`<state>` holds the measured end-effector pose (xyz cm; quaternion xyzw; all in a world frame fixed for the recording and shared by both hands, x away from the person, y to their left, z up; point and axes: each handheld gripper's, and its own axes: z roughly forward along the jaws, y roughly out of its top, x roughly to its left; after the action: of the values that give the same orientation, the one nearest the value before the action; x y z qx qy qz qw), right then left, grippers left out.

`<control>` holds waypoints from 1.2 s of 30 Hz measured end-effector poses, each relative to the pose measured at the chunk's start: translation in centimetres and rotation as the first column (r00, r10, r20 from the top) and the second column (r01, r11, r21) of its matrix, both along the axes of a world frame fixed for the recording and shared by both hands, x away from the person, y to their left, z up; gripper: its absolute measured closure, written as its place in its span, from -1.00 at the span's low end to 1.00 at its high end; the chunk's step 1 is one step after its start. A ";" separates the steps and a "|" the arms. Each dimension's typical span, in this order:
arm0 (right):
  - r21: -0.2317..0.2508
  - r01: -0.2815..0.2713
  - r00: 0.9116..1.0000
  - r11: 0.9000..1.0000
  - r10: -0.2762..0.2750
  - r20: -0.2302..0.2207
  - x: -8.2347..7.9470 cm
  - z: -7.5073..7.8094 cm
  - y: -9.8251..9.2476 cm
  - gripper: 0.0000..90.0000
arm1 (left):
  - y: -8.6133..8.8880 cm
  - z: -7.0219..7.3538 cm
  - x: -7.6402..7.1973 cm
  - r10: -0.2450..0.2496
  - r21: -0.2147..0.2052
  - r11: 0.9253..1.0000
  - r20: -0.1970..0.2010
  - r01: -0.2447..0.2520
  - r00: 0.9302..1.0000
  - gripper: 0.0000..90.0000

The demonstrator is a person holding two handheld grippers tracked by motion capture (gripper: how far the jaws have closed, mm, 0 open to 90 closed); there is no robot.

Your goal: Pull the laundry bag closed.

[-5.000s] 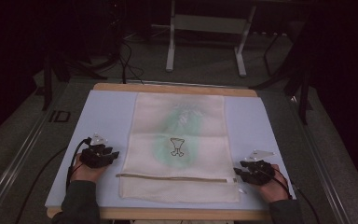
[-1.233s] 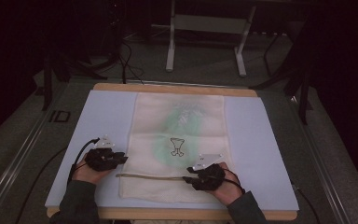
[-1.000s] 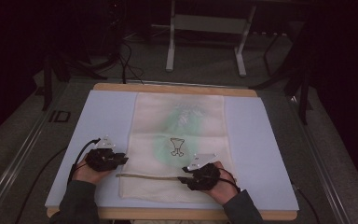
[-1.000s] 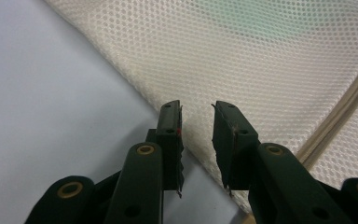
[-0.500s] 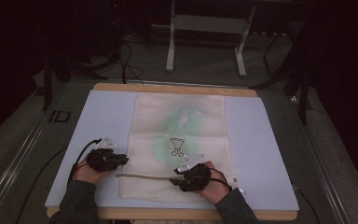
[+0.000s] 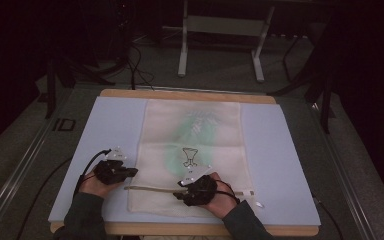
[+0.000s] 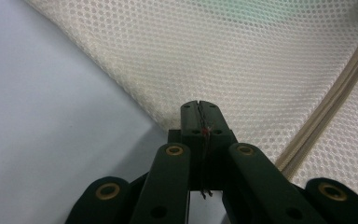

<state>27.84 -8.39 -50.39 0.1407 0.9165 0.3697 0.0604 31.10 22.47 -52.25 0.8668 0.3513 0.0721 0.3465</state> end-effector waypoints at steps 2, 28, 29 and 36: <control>0.003 -0.007 1.000 1.000 0.007 -0.001 0.0 -0.1 0.4 0.32 | 0.0 0.0 0.0 0.000 0.001 1.000 -0.001 0.000 1.000 0.99; 0.026 -0.081 0.997 0.996 0.082 -0.013 0.7 -1.0 6.1 0.49 | 0.0 -0.3 0.2 0.012 -0.004 1.000 -0.016 -0.012 1.000 0.99; 0.026 -0.082 0.996 0.996 0.083 -0.015 0.7 -1.1 6.2 0.51 | 0.0 -0.3 0.2 0.012 -0.006 1.000 -0.016 -0.012 1.000 0.99; 0.029 -0.090 0.996 0.996 0.091 -0.027 1.2 -1.3 7.4 0.54 | 0.1 -0.2 0.2 0.010 -0.012 1.000 -0.012 -0.010 1.000 0.99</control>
<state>29.00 -1.01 -51.72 0.1052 0.9174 0.3828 0.0288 31.25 22.56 -52.41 0.8632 0.3583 0.0663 0.3493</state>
